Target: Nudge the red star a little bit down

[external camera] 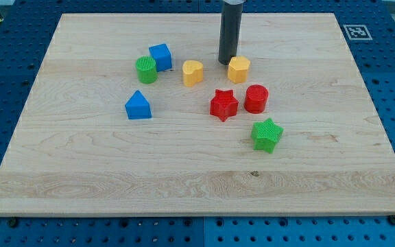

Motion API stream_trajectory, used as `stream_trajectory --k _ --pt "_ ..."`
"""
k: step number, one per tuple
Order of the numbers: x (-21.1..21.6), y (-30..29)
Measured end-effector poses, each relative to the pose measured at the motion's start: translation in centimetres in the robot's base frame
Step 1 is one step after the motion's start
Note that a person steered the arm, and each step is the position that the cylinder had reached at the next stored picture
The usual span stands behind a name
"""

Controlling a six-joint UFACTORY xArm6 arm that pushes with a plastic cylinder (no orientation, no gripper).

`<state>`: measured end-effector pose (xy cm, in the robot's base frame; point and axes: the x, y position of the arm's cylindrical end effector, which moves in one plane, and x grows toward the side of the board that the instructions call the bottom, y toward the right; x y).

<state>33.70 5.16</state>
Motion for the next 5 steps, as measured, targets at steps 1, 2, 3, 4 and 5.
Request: stream_trajectory --k 1,2,3,4,5 --pt "0.0 0.0" --pt "0.5 -1.0" --pt "2.4 -0.9" --pt "5.3 0.1" --pt "7.4 -0.3"
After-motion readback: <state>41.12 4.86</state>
